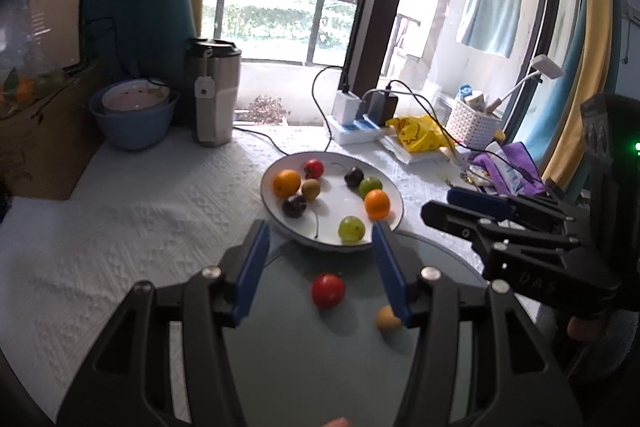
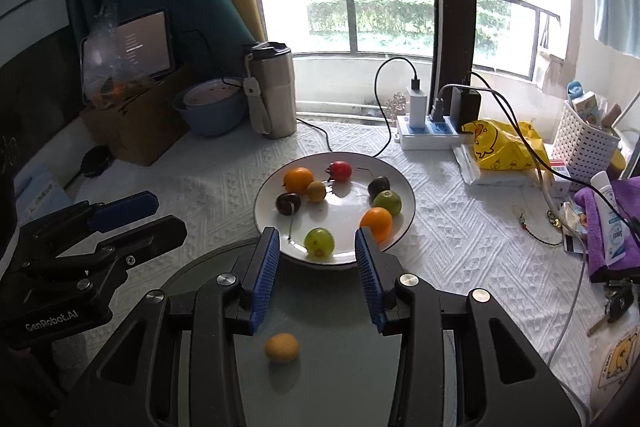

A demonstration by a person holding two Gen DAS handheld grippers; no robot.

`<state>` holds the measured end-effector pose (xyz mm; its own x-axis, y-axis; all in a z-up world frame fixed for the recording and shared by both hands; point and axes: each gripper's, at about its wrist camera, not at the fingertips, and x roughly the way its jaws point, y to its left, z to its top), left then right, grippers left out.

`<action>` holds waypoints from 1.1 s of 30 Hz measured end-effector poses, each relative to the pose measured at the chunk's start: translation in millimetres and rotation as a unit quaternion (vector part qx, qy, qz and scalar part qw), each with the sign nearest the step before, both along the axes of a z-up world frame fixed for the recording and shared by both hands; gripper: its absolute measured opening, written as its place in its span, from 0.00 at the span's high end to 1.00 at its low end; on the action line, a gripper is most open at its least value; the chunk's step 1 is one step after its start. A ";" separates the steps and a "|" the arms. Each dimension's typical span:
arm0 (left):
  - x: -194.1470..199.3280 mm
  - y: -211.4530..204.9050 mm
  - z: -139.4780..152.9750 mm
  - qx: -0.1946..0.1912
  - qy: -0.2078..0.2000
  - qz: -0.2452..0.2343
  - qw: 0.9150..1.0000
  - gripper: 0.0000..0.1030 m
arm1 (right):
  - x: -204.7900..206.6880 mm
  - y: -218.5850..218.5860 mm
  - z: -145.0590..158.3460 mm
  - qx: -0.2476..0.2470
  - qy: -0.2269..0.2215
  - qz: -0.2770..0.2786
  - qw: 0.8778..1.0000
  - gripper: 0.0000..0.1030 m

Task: Organize fruits
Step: 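Grasp the small yellow fruit with the right gripper while the left gripper grasps the red tomato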

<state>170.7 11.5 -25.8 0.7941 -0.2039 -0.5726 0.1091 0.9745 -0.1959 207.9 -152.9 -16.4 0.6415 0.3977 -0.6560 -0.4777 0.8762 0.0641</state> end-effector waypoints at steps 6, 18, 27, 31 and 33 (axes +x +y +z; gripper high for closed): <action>-15.6 11.1 -9.1 -0.004 0.005 0.012 1.000 0.47 | -13.7 7.8 -2.4 -0.004 0.002 0.008 1.000 0.40; -32.1 28.6 -38.7 -0.011 0.032 0.032 0.999 0.47 | -28.3 20.4 -30.8 -0.014 0.033 0.022 0.999 0.40; -32.2 28.8 -61.8 -0.010 0.057 0.035 0.998 0.47 | -28.2 18.4 -65.5 -0.017 0.082 0.028 0.996 0.40; -27.7 24.1 -67.0 -0.009 0.065 0.030 0.997 0.47 | -26.9 20.2 -77.6 -0.023 0.099 0.034 0.994 0.49; -24.3 22.5 -68.7 -0.008 0.068 0.028 0.997 0.47 | -25.5 19.8 -83.5 -0.029 0.105 0.036 0.993 0.58</action>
